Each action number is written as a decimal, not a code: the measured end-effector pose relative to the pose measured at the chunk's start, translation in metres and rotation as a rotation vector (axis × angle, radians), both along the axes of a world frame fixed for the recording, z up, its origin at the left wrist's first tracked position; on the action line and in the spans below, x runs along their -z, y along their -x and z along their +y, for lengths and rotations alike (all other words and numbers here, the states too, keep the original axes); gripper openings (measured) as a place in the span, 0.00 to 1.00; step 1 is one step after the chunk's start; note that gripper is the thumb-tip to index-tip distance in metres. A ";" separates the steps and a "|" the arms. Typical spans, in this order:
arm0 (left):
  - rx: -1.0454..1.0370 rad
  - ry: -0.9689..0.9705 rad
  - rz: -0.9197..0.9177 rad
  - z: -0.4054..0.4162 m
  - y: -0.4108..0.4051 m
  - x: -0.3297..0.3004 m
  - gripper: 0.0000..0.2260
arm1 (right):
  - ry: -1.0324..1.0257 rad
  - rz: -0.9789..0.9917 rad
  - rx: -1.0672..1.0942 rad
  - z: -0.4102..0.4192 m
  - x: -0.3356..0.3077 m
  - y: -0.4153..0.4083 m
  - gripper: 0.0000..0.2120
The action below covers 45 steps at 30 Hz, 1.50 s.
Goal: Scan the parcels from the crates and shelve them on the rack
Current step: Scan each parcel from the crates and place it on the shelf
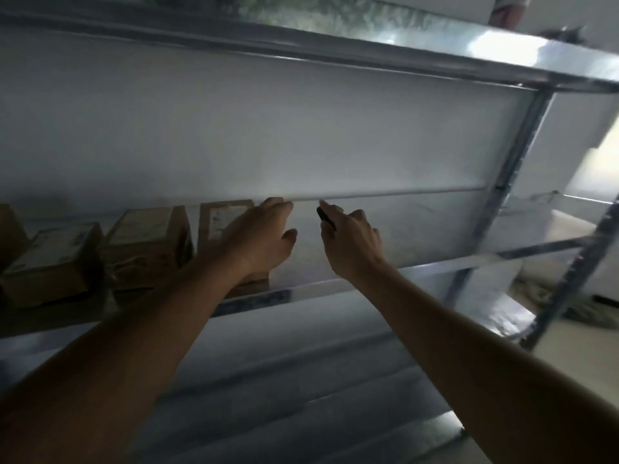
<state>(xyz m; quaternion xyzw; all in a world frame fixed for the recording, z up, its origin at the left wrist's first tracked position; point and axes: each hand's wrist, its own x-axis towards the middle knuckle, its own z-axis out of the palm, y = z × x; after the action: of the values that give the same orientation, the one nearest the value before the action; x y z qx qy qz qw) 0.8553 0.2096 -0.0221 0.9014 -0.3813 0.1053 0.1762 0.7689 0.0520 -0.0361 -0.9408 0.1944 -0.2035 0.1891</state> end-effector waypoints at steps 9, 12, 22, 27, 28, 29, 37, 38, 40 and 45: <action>0.175 -0.064 -0.095 -0.082 0.091 -0.003 0.28 | 0.043 -0.020 0.169 -0.066 0.006 0.120 0.21; 0.237 -0.062 -0.099 -0.118 0.134 -0.005 0.28 | 0.058 -0.050 0.221 -0.092 0.008 0.167 0.22; 0.492 -0.030 -0.082 -0.289 0.337 0.010 0.24 | 0.062 -0.069 0.468 -0.224 0.025 0.398 0.23; 0.618 -0.054 -0.064 -0.370 0.412 0.023 0.26 | 0.048 -0.082 0.569 -0.283 0.040 0.483 0.23; 0.648 -0.065 -0.067 -0.387 0.422 0.025 0.26 | 0.048 -0.082 0.597 -0.296 0.042 0.497 0.23; 0.680 -0.070 -0.067 -0.406 0.432 0.026 0.26 | 0.047 -0.081 0.630 -0.309 0.043 0.510 0.23; 0.896 -0.082 -0.084 -0.567 0.489 0.046 0.27 | 0.011 -0.034 0.891 -0.429 0.062 0.578 0.24; 0.923 -0.078 -0.088 -0.590 0.493 0.050 0.26 | 0.008 -0.026 0.917 -0.447 0.065 0.583 0.24; 0.970 -0.076 -0.092 -0.635 0.500 0.056 0.26 | -0.002 -0.007 0.961 -0.483 0.069 0.592 0.24; 1.084 -0.101 -0.070 -0.743 0.512 0.066 0.26 | -0.032 0.018 1.058 -0.572 0.077 0.609 0.24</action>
<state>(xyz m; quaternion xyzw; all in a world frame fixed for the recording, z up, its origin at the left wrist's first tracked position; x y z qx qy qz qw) 0.3432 -0.5338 -0.0885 0.5792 -0.8014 0.0108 0.1491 0.1596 -0.5200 -0.1126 -0.7128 0.6473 -0.2600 0.0731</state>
